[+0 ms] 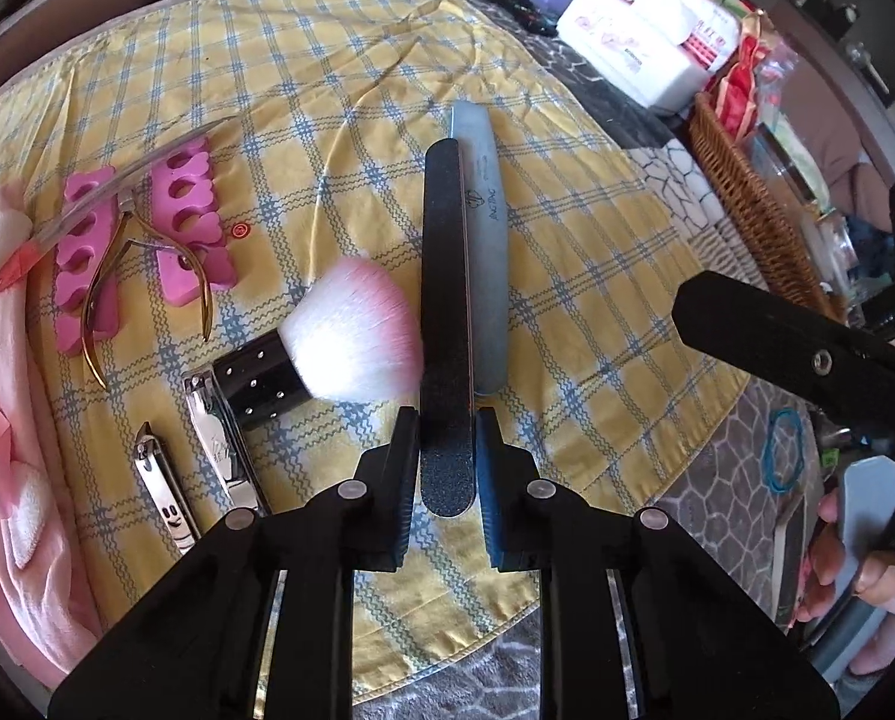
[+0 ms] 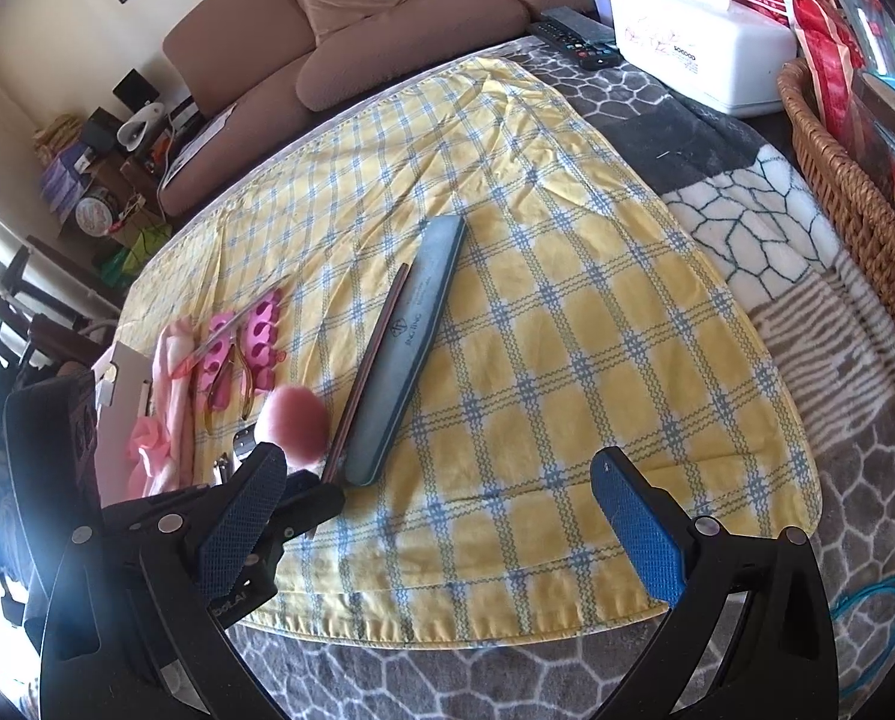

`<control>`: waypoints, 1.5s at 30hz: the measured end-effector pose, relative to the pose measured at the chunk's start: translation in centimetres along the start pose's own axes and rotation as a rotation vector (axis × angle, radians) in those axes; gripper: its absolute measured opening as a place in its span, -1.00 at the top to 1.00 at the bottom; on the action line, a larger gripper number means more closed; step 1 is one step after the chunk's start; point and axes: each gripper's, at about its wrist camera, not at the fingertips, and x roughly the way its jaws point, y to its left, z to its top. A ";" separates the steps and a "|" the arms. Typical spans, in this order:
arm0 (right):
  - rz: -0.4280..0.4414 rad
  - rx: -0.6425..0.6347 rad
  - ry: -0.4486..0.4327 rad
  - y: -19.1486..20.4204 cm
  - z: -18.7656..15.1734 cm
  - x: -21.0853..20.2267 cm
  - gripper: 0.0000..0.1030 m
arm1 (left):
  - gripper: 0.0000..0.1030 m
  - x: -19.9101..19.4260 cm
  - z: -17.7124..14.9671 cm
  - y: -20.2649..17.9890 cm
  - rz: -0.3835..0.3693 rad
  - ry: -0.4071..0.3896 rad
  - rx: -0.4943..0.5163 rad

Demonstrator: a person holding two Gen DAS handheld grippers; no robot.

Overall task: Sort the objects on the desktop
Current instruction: 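Grasp the black nail file with the left tool while the right tool grasps the blue file, then lift both held files toward the cardboard tray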

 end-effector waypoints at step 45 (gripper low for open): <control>-0.311 -0.127 0.039 7.2 5.7 6.5 0.42 | 0.67 -18.9 -2.8 19.3 -0.264 -0.258 -0.275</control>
